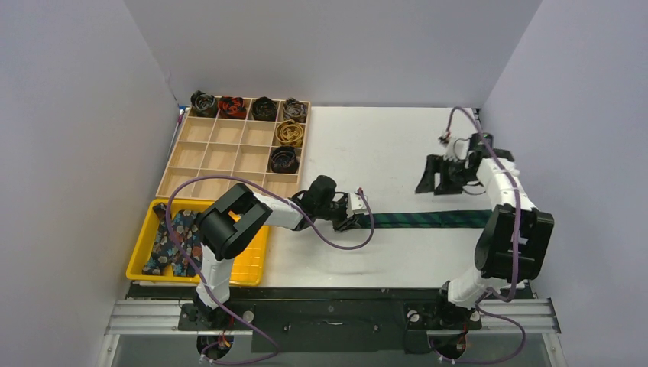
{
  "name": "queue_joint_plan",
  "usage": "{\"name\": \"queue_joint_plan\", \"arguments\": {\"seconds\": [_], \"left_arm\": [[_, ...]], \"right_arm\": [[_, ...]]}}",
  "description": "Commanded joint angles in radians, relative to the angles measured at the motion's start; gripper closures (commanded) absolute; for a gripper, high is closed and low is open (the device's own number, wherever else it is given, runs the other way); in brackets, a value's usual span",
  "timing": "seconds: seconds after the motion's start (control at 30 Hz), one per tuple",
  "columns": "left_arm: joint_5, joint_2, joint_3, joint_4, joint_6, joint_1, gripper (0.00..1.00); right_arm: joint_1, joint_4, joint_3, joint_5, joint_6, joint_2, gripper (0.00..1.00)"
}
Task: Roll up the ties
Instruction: Roll the tie at the center of the board.
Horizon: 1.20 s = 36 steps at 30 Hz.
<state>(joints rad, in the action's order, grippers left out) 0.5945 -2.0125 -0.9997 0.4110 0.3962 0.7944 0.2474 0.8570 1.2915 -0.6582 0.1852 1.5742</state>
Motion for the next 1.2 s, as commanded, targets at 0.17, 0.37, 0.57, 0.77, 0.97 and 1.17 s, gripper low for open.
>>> {"name": "queue_joint_plan", "arguments": {"seconds": [0.17,0.37,0.57,0.77,0.97,1.17], "left_arm": [[-0.092,-0.092,0.034,-0.284,0.029,-0.014,0.91],[-0.089,-0.101,0.018,-0.29,0.035,-0.017,0.91],[-0.088,-0.12,-0.004,-0.282,0.018,-0.013,0.91],[-0.09,-0.133,-0.026,-0.282,0.003,-0.011,0.91],[-0.093,-0.139,-0.036,-0.289,-0.008,-0.009,0.91],[-0.091,-0.125,-0.029,-0.298,-0.013,-0.014,0.89]], "right_arm": [[-0.362,-0.331,-0.324,-0.126,-0.354,-0.013,0.4],[-0.454,-0.527,-0.379,-0.123,-0.48,0.062,0.49],[-0.502,-0.616,-0.372,-0.118,-0.532,0.12,0.52],[-0.507,-0.664,-0.373,-0.108,-0.539,0.168,0.61],[-0.502,-0.643,-0.395,-0.106,-0.494,0.183,0.86],[-0.473,-0.581,-0.396,-0.062,-0.413,0.186,1.0]]}}
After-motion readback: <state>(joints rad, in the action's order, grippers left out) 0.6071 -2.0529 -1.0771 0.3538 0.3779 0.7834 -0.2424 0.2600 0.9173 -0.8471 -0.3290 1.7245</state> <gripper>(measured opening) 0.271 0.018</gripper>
